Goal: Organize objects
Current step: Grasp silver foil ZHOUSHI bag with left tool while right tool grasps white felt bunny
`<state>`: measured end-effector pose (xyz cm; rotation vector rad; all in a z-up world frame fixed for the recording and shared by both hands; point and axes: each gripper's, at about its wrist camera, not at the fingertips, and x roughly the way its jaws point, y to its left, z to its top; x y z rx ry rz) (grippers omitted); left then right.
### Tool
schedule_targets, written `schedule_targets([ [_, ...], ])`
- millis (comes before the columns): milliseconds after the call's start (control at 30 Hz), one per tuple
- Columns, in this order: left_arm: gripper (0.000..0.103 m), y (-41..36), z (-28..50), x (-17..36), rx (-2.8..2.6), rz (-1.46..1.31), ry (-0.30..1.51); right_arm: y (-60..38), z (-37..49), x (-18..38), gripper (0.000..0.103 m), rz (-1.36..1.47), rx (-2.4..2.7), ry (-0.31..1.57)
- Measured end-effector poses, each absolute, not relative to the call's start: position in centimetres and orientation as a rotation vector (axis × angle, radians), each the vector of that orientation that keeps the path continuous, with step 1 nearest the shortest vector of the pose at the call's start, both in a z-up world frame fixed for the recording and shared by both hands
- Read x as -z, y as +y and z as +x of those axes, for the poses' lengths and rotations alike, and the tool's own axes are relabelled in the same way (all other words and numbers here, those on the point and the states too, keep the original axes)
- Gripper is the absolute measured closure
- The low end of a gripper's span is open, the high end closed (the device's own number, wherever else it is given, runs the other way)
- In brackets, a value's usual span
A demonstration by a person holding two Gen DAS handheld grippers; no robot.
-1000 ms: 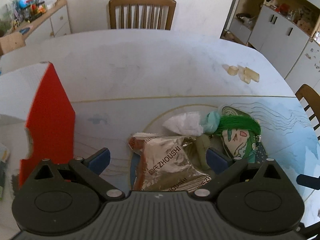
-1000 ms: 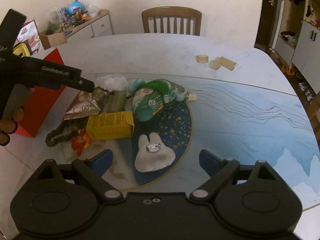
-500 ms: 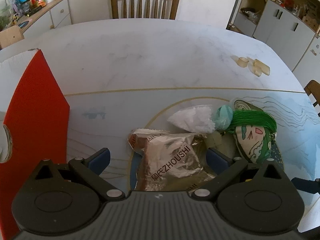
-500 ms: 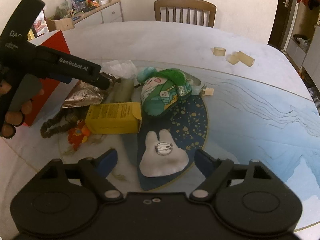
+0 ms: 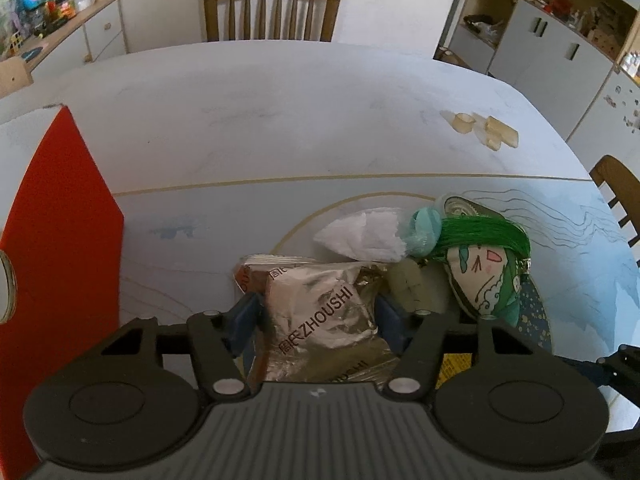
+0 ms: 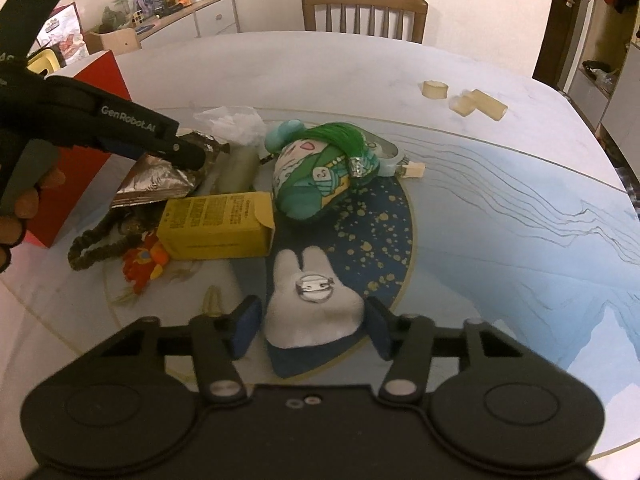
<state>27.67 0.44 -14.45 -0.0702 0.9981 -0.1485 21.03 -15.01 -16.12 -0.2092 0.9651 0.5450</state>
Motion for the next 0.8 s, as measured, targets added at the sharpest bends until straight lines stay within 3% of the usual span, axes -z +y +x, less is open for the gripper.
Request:
schedule_targets([
  [200,0.053,0.5,27.5,14.0,0.152,-0.078,0.987,-15.2,20.7,15.7,0.054,-0.199,-0.536,0.946],
  [800,0.055,2.6,23.9,8.5,0.168,-0.122,0.960,-15.6,19.1,9.5,0.054,-0.089,-0.533,0.875],
])
